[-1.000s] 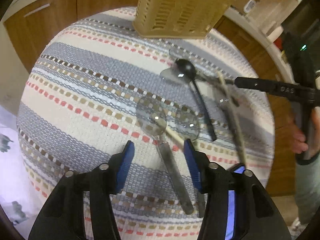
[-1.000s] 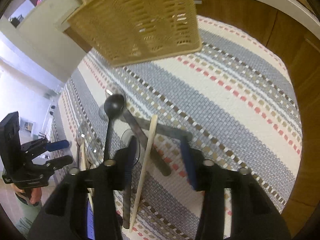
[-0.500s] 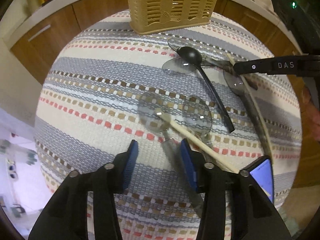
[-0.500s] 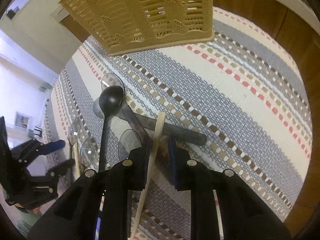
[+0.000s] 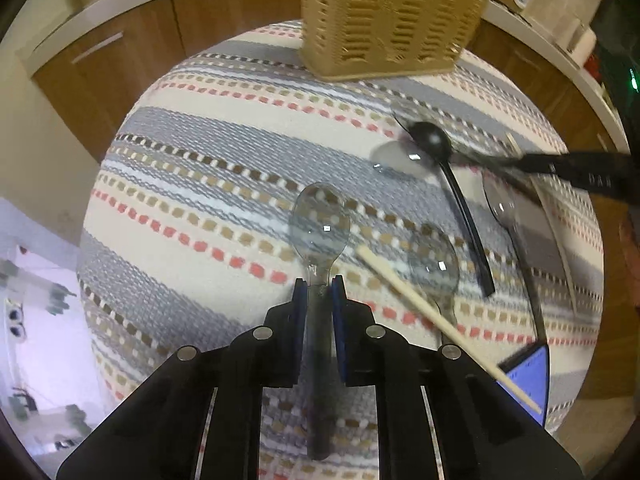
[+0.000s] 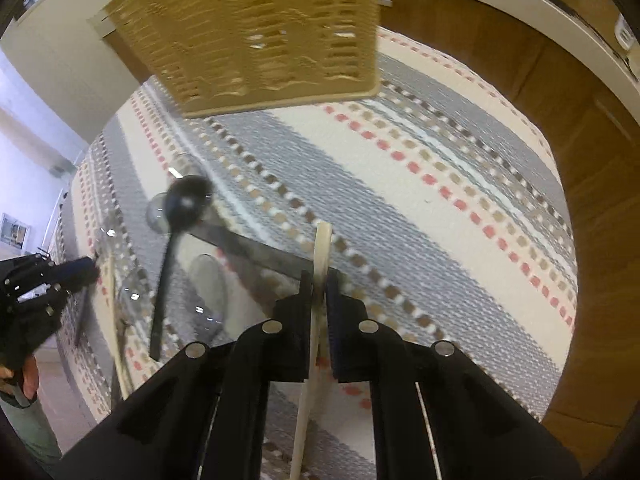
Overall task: Organize utensils
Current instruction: 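Grasp a clear plastic spoon with the left tool while the right tool grasps a chopstick, then lift the spoon and chopstick and carry both over the basket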
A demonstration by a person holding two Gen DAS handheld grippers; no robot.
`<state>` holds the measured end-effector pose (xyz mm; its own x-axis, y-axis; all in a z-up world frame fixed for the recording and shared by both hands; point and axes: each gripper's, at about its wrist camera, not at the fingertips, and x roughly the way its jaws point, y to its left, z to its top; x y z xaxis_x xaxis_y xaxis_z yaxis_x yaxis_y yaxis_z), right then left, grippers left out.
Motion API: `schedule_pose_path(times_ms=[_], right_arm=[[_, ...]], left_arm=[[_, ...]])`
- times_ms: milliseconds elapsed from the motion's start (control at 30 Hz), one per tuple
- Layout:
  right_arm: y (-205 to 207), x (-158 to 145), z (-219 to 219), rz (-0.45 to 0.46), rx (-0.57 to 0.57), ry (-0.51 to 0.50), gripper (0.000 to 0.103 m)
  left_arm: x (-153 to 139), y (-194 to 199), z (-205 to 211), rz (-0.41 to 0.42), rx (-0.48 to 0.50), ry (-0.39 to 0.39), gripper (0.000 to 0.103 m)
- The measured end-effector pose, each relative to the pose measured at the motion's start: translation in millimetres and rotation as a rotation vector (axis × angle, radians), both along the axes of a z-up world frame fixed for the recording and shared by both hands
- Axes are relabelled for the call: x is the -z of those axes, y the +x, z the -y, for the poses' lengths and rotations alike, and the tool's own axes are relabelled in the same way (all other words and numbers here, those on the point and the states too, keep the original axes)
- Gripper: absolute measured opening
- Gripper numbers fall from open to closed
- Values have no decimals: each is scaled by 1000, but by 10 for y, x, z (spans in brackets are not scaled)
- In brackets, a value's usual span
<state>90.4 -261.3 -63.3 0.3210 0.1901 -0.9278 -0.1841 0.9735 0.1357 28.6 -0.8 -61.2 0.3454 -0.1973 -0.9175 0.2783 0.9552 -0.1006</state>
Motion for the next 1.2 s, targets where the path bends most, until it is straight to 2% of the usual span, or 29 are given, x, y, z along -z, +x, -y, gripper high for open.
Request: schedule_pose_path(times_ms=[200,367,500,533,600,633,767,1000,1200], right_arm=[[6,23,25,-42,-10,-4,7],[-14,45,-97,-61,-44,-39,7],[-47,52,-127,-59,-63,-62,7],[-50,56,-153,-55,-68,-68,7],[-58,63,-189,-43,-72,-73,6],[-70,64,-193,-34,-74,-74,5],[-107,46,-143,-11,-65,-43,4],[-281,-247,-30,123,-95,20,4],[-413,-734,38,294,-92,95,4]], left_arm=[[-21,65,-23,-24,6,-16,14],[-20,102,20,-55,36,-22,27],[-16,121,116,-62,67,23,29],[-14,126,140,-62,75,38,29],[-13,130,169,-54,77,74,21],[-5,124,162,-45,71,96,11],[-17,87,134,-14,52,90,10],[-372,-9,33,163,-5,-58,10],[-961,-8,3,373,-67,-209,10]])
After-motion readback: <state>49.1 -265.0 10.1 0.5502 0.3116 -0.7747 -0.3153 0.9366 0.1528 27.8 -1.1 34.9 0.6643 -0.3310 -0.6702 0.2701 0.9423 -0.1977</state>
